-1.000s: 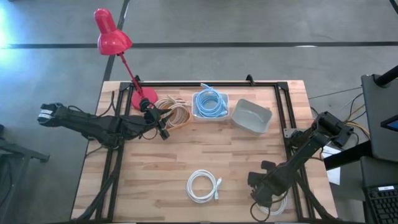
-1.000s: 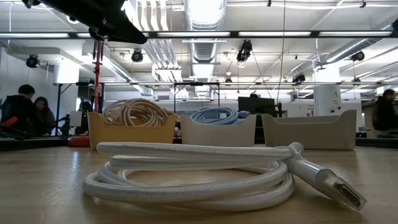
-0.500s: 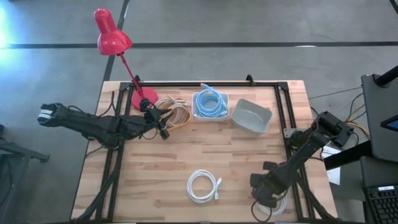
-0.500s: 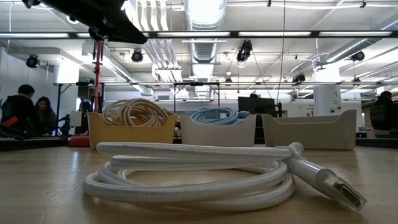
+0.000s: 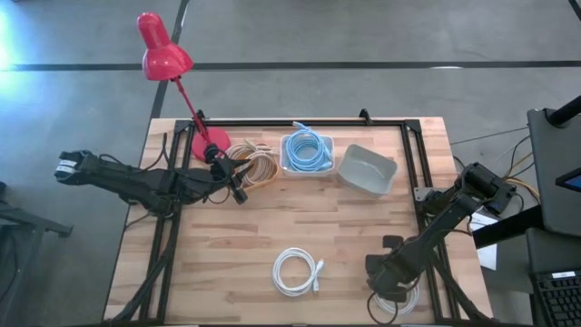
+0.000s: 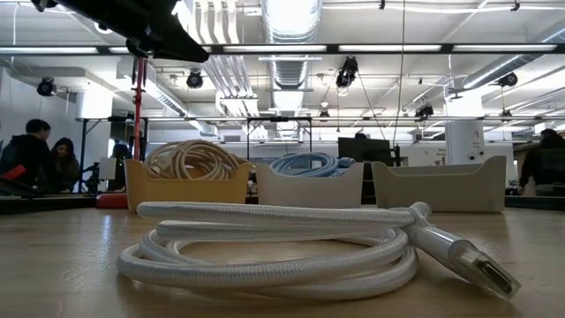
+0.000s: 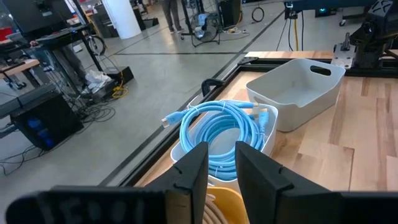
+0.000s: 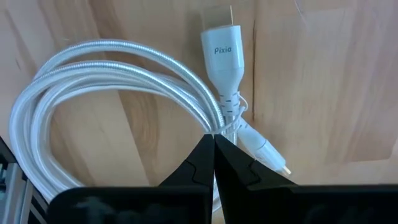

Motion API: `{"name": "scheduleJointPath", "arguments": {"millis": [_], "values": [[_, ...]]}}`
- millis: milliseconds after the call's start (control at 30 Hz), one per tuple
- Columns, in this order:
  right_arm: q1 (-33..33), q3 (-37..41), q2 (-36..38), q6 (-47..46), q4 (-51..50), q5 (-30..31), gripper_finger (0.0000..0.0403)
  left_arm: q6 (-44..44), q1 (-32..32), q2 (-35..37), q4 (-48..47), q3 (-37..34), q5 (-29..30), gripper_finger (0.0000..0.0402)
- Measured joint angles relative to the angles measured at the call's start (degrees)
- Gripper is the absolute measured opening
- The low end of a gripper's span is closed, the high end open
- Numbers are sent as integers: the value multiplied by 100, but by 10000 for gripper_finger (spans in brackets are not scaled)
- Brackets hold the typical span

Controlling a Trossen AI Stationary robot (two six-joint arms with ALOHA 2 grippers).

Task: Pick & Place USB Port
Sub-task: Put the left white usb cable into the grey bin

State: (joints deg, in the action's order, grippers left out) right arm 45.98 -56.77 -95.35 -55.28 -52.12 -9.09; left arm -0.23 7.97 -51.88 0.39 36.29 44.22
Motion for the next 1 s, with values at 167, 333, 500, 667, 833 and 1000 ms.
{"name": "scheduleJointPath", "arguments": {"millis": [167, 333, 500, 667, 833, 1000], "values": [[-26, 0, 0, 55, -2, -9, 9, 0, 0, 0, 1, 0, 1, 96], [-79, 0, 0, 101, -11, -43, 9, 0, -2, 0, 1, 0, 1, 96], [-136, 0, 0, 32, -9, -65, 9, -54, -1, -1, 1, 0, -47, 96], [-193, 0, 0, 25, -23, -135, 9, -9, -2, -28, 41, 0, -1140, 96], [-216, 0, 0, 30, -77, -145, 9, 302, -2, -473, 352, 38, -2348, 97], [-216, 0, 2, -87, -192, -146, 9, 496, -2, -1390, 398, 501, -2767, 103]]}}
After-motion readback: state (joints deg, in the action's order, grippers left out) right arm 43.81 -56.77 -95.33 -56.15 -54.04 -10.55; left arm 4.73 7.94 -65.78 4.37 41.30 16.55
